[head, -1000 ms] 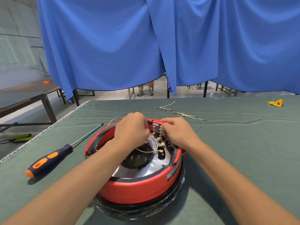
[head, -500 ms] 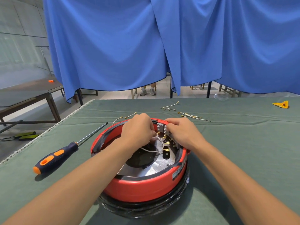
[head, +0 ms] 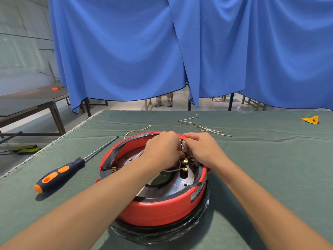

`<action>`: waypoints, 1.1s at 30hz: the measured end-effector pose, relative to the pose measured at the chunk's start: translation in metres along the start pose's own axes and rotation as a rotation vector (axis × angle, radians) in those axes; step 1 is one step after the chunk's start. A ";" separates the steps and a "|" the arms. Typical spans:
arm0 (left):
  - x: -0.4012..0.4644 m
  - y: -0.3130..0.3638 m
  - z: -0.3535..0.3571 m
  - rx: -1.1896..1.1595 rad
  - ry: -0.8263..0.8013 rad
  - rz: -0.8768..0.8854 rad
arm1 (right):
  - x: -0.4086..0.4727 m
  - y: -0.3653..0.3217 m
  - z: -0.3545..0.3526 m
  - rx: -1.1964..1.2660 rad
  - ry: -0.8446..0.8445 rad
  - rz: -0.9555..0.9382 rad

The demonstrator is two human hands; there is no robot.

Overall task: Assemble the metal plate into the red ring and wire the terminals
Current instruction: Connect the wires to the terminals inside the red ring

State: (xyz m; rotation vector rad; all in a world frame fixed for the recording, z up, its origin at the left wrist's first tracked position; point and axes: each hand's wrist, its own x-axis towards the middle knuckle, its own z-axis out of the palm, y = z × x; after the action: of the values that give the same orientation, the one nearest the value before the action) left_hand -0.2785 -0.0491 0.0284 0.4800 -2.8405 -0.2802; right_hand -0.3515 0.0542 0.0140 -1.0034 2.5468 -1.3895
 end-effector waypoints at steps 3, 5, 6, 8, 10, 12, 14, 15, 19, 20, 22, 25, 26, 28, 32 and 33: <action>-0.001 0.000 -0.001 0.040 0.053 0.020 | 0.001 0.000 0.001 0.010 0.001 0.003; -0.002 -0.001 0.000 0.050 0.072 0.019 | 0.001 0.000 0.001 0.016 0.001 0.005; -0.002 -0.001 0.000 0.053 0.079 0.015 | 0.001 0.000 0.001 0.021 0.002 0.007; -0.003 -0.001 0.000 0.057 0.090 0.008 | 0.001 0.000 0.001 0.032 0.003 0.015; -0.003 -0.002 0.000 0.056 0.096 0.008 | 0.000 0.000 0.001 0.033 0.005 0.019; -0.002 -0.002 0.000 0.051 0.096 0.006 | 0.000 0.000 0.001 0.035 0.005 0.024; -0.002 -0.002 0.000 0.045 0.088 0.005 | 0.000 0.000 0.001 0.038 0.001 0.024; -0.002 -0.002 0.000 0.042 0.086 0.004 | 0.000 0.000 0.001 0.038 0.001 0.025; -0.001 -0.002 0.001 0.032 0.092 0.006 | 0.000 0.000 0.001 0.037 0.012 0.028; -0.001 -0.002 0.001 0.031 0.093 0.007 | 0.000 -0.001 0.001 0.033 0.012 0.027; 0.000 -0.002 0.001 0.028 0.089 0.006 | -0.001 -0.001 0.001 0.024 0.014 0.025; 0.001 -0.002 0.002 0.029 0.086 0.008 | -0.001 -0.002 0.001 0.019 0.025 0.025; 0.001 -0.002 0.002 0.033 0.086 0.013 | -0.001 -0.002 0.001 0.018 0.024 0.025; 0.001 -0.002 0.002 0.040 0.083 0.026 | -0.001 -0.001 0.001 0.019 0.016 0.027; 0.001 -0.002 0.002 0.034 0.067 0.038 | -0.001 -0.001 0.001 0.014 0.020 0.025; 0.001 -0.002 0.002 0.035 0.063 0.036 | -0.001 -0.001 0.001 0.013 0.024 0.023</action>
State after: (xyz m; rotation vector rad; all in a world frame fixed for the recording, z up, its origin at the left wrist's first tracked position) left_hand -0.2792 -0.0513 0.0256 0.4358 -2.7940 -0.2057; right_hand -0.3496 0.0538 0.0142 -0.9576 2.5546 -1.4181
